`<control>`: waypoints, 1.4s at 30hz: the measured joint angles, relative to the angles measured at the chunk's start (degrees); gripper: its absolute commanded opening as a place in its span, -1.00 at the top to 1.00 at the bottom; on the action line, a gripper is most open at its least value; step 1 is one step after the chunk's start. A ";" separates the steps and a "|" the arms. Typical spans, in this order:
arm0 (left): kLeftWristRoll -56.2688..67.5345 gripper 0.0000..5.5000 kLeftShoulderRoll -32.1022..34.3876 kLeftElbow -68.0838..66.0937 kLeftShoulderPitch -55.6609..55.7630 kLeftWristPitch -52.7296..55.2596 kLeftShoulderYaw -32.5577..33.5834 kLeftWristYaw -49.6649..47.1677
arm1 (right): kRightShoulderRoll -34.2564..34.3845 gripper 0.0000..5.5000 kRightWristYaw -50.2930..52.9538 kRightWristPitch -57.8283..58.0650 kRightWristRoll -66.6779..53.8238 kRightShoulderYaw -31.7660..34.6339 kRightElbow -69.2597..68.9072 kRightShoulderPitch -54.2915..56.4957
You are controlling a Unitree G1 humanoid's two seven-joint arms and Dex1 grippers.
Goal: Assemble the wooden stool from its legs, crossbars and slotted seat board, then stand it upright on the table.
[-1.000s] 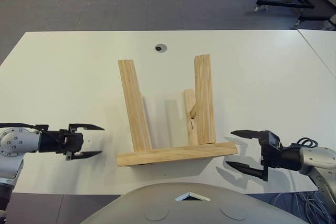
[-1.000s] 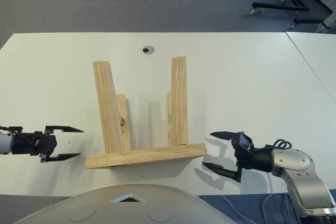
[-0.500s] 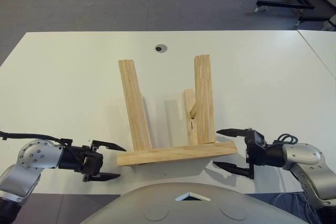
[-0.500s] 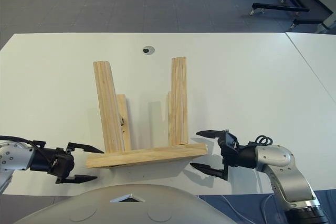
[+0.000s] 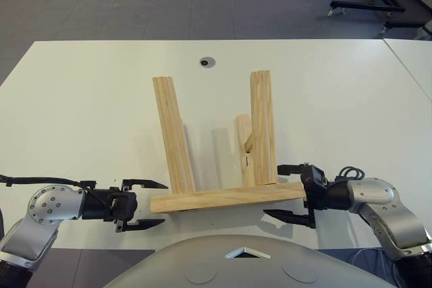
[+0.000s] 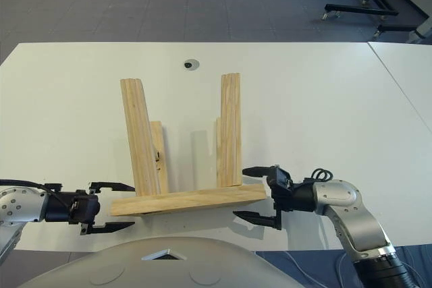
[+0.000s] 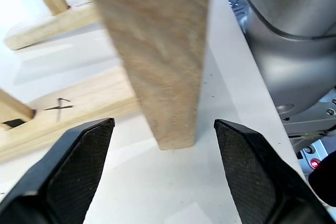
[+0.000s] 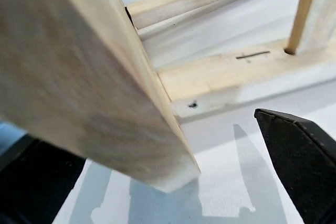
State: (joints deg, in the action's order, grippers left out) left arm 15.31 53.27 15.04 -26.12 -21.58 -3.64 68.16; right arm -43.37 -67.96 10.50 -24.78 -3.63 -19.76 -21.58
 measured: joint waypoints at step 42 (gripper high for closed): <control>14.63 0.52 2.91 2.46 0.89 10.86 6.62 9.01 | -2.06 0.40 1.28 1.67 -4.14 -1.35 -7.42 -3.70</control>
State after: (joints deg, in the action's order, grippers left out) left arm 29.94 56.18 17.51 -25.23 -10.72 2.98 77.17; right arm -45.42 -66.68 12.16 -28.92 -4.98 -27.18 -25.28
